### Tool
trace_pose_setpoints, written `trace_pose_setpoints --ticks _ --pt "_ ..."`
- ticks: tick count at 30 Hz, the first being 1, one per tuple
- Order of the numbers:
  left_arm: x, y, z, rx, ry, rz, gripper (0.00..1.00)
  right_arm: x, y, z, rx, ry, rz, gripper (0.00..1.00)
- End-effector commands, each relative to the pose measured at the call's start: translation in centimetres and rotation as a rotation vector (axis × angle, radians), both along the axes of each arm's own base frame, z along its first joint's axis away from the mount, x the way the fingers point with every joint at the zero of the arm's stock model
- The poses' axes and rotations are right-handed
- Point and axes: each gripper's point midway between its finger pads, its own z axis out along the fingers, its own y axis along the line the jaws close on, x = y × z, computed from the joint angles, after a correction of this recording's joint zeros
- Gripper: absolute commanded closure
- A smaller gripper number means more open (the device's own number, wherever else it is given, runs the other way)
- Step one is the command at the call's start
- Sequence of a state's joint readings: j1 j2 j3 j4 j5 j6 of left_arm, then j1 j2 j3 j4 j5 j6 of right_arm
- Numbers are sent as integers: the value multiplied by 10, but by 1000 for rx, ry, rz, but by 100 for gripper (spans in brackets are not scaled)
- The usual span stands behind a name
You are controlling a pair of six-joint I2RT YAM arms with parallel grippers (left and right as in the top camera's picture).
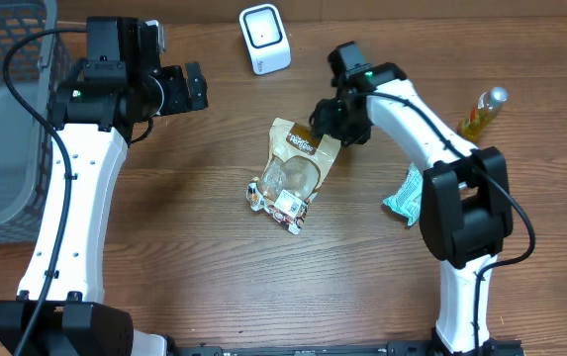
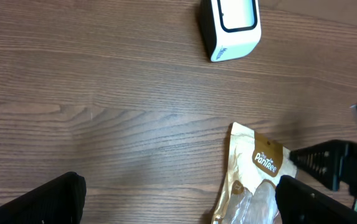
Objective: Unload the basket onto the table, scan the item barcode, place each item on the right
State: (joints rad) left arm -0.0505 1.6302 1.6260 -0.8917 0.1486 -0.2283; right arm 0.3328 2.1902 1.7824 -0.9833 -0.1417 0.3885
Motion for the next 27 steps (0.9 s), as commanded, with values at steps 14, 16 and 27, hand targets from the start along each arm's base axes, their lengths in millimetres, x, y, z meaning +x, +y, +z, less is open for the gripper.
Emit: trace_pose_setpoints --ticks 14,16,27 --pt "19 -12 24 -50 -119 -46 1 10 -27 29 140 -81 255 18" --pt "13 -26 19 -100 -85 -96 1 10 -21 33 187 -106 314 14" --pt "-48 -130 -99 -130 391 -325 66 13 -24 33 195 -123 332 11"
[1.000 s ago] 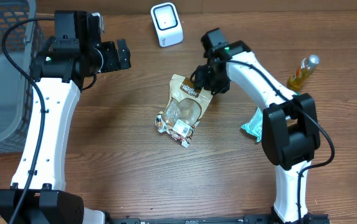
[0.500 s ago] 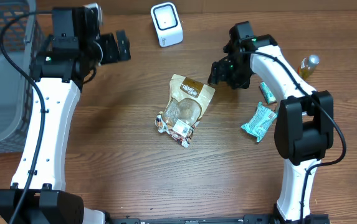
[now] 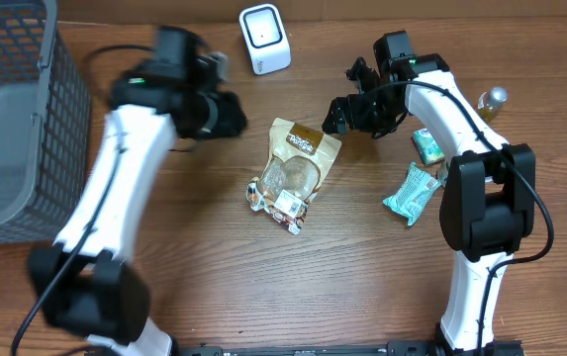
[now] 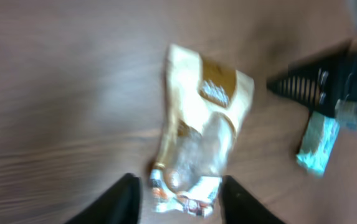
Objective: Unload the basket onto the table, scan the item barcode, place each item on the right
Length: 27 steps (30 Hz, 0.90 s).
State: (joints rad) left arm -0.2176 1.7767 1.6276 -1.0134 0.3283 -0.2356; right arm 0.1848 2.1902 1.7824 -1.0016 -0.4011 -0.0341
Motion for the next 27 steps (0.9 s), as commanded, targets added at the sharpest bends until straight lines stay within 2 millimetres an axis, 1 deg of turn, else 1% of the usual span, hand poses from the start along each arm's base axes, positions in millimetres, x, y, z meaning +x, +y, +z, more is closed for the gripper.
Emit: trace_pose_setpoints --ticks 1,3,4,6,9,13,15,18,20,21,22,25,27 --pt "-18 -42 -42 7 125 -98 66 6 2 21 26 -63 22 11" --pt "-22 -51 -62 48 169 -98 71 6 2 21 26 -62 22 11" --pt "-24 -52 -72 76 193 -89 74 5 2 21 25 -60 22 11" --pt "-29 -53 -89 124 238 -74 77 4 2 19 25 -54 22 11" --pt "-34 -48 -107 171 286 -71 80 1 2 15 23 -41 22 11" --pt "-38 -41 -126 218 337 -65 88 -7 4 8 38 -14 27 12" --pt "-39 -37 -131 236 350 -64 90 -12 9 5 68 0 38 12" --pt "-37 -34 -132 246 336 -85 89 -16 15 2 95 10 49 11" --pt "-36 -34 -132 244 329 -103 90 -15 18 3 112 5 55 12" --pt "-35 -33 -132 244 328 -105 95 -15 20 4 123 1 57 12" --pt "-35 -30 -132 247 329 -104 96 -13 21 6 132 -8 59 12" --pt "-38 -29 -132 248 344 -108 96 -10 22 6 133 -20 60 13" --pt "-39 -33 -129 204 343 -155 96 -9 22 7 134 -26 60 14"
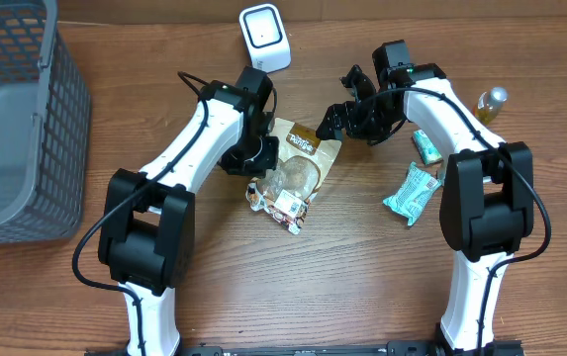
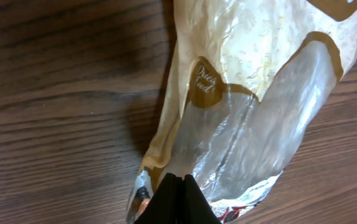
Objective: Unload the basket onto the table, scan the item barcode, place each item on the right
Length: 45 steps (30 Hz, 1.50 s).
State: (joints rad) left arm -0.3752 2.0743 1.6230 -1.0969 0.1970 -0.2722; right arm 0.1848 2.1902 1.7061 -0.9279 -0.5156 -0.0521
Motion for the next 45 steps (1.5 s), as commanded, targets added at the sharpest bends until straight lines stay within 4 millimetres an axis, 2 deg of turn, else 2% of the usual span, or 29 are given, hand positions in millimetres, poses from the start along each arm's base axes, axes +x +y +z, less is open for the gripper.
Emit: trace_pose_setpoints --ticks 1,5,9,14,21,32,34,40,45 --pt "0 -2 1 -65 13 -63 96 1 6 17 27 -42 18 14" --pt "0 3 12 -152 57 -17 96 1 6 17 28 -44 18 14" --pt "-4 12 14 -175 100 20 96 -1 6 16 27 -36 19 14" --pt "-10 10 12 -168 113 -18 96 -4 12 16 26 -31 32 15" --pt "-15 7 -7 -151 166 -24 96 -7 21 16 22 -34 53 15" --pt "-28 18 -41 -11 240 -51 96 -8 22 15 22 -31 56 15" --pt "-28 24 -48 35 242 -49 96 -11 22 11 21 -24 56 15" --pt "-27 25 -59 43 248 -50 96 -18 22 -10 29 -20 58 15" --pt "-19 23 -61 38 213 -51 96 -30 35 -16 138 1 83 16"
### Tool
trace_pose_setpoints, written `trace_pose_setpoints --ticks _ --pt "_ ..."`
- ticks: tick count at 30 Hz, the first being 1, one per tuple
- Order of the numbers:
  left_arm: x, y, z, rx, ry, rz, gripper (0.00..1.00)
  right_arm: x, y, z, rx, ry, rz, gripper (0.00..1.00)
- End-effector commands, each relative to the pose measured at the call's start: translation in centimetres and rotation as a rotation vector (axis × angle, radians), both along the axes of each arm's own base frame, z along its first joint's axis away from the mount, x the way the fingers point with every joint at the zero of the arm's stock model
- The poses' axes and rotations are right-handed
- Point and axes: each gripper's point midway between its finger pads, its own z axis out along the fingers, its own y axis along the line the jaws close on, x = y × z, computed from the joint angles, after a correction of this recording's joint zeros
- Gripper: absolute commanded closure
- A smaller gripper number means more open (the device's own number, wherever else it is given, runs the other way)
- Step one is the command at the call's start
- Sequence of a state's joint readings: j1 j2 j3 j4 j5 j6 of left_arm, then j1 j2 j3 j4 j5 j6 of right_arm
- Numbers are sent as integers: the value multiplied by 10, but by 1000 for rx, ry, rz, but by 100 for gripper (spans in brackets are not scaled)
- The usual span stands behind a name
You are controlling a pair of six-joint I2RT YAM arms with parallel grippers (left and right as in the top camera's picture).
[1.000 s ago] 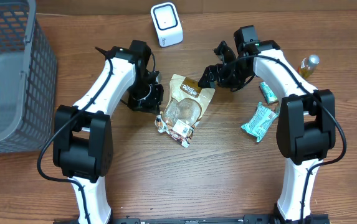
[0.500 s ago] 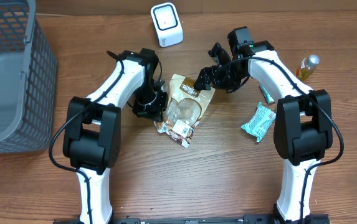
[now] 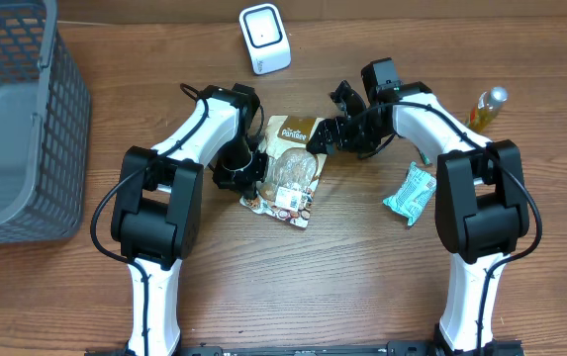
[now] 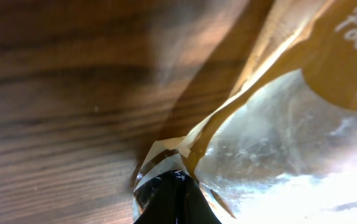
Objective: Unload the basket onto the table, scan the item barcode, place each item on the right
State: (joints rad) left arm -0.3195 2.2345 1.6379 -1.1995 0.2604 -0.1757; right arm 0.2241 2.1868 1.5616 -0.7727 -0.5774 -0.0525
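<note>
The snack bag point(image 3: 290, 166), tan with a clear window, lies flat at mid-table; the left wrist view shows its window and foil edge point(image 4: 271, 124) very close. My left gripper point(image 3: 250, 174) is down at the bag's left edge, its dark fingers point(image 4: 175, 198) pressed together with the foil corner around their tips. At the bag's top right corner my right gripper point(image 3: 329, 117) stands open, its lower finger touching or nearly touching the bag. The white scanner point(image 3: 265, 38) stands at the far edge, apart from the bag.
A grey mesh basket point(image 3: 6, 119) fills the far left. A green packet point(image 3: 411, 190) lies right of the bag, under the right arm. A yellow bottle point(image 3: 485, 109) lies at the far right.
The bag has turned more upright and shifted slightly toward the scanner. My left gripper stays shut at its left edge, now lower against it. The right gripper has come closer to the bag's top corner.
At first my left gripper was open, high at the left, while the right gripper was at the bag's top edge. The right arm then drew back and the left moved over the bag. The left was then shut at the bag's left edge, and now the bag has shifted.
</note>
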Motion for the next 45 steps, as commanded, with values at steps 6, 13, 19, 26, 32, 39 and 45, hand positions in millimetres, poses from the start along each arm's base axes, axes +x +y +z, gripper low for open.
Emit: trace_pose_setpoints --ticks 6,13,19,26,32,39,45 --pt "15 11 -14 73 -60 -32 96 -10 25 25 182 -3 53 17" --pt "21 8 -15 64 -85 -31 96 -23 42 24 214 51 54 30" --pt "21 9 -15 64 -85 -31 96 -34 55 9 221 75 42 33" --pt "22 10 -15 72 -88 -36 96 -35 56 10 253 102 16 20" --pt "23 12 -16 81 -95 -38 96 -32 49 10 259 127 -20 32" --pt "25 11 -16 78 -103 -37 96 -32 49 11 259 124 -18 61" --pt "26 10 -16 76 -109 -37 95 -32 50 11 260 124 -18 62"
